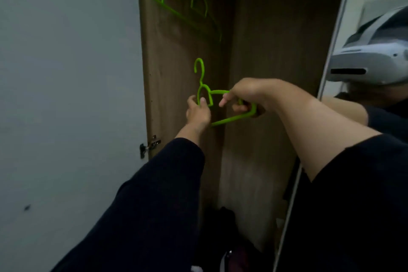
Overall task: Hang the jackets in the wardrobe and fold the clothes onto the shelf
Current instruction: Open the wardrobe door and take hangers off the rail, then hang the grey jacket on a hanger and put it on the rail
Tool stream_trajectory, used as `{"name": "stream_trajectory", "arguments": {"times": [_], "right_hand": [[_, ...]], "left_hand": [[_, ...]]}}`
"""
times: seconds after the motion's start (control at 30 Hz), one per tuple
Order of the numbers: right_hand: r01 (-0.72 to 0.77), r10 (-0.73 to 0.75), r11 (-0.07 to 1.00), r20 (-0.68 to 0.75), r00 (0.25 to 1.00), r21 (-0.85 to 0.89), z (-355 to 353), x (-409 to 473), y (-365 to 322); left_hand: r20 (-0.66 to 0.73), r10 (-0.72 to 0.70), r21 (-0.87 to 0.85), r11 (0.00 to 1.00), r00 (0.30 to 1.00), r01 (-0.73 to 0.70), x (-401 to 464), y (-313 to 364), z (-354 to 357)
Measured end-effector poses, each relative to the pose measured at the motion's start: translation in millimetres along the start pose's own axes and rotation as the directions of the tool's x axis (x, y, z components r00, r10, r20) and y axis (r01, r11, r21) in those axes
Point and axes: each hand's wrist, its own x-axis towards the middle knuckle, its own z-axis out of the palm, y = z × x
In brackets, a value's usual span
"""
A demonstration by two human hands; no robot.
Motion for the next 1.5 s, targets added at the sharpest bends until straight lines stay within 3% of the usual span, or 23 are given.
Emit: {"name": "stream_trajectory", "arguments": {"times": [0.17,0.33,0.43,0.5,0.7,0.8,0.9,1.1,1.23,1.37,1.43,1.5], "right_hand": [[0.059,-0.045,0.997,0.220,0.974,-0.054,9,-51,13],[0.222,-0.101,0.923,0.360,0.928,-0.315,50,-76,6],[0.322,-0.152,0.869,0.417,0.896,-0.375,86,-84,-10],[0.369,-0.194,0.871,0.463,0.865,-0.324,117,-90,-27],[0.435,-0.436,0.892,0.484,0.759,0.122,224,-134,-117],[0.437,-0.512,0.859,0.485,0.709,0.267,269,-166,-157],[0.470,-0.554,0.831,0.520,0.650,0.298,313,-198,-189],[0.428,-0.482,0.860,0.715,0.506,0.277,377,-254,-246],[0.510,-0.545,0.819,0.635,0.547,0.264,421,-267,-272],[0.664,-0.661,0.724,0.462,0.592,0.185,450,-255,-283],[0.699,-0.683,0.707,0.359,0.636,0.108,465,-235,-289],[0.685,-0.677,0.720,0.324,0.661,0.107,477,-224,-290]], "left_hand": [[-0.027,0.029,0.295,0.955,0.999,-0.020,-56,-36,-58],[-0.219,0.071,0.482,0.875,0.973,0.045,-134,-52,-130],[-0.346,0.097,0.643,0.748,0.933,0.161,-176,-52,-181],[-0.391,0.147,0.717,0.668,0.909,0.200,-200,-51,-216],[-0.375,0.265,0.859,0.460,0.888,0.225,-265,-45,-304],[-0.402,0.281,0.870,0.414,0.872,0.268,-305,-49,-354],[-0.457,0.270,0.861,0.374,0.848,0.345,-346,-56,-407],[-0.516,0.261,0.845,0.309,0.816,0.436,-411,-75,-484],[-0.564,0.262,0.816,0.324,0.783,0.479,-429,-84,-516],[-0.708,0.316,0.704,0.388,0.632,0.595,-440,-106,-545],[-0.795,0.189,0.597,0.416,0.577,0.686,-439,-122,-562],[-0.824,0.008,0.525,0.388,0.567,0.758,-441,-135,-572]]}}
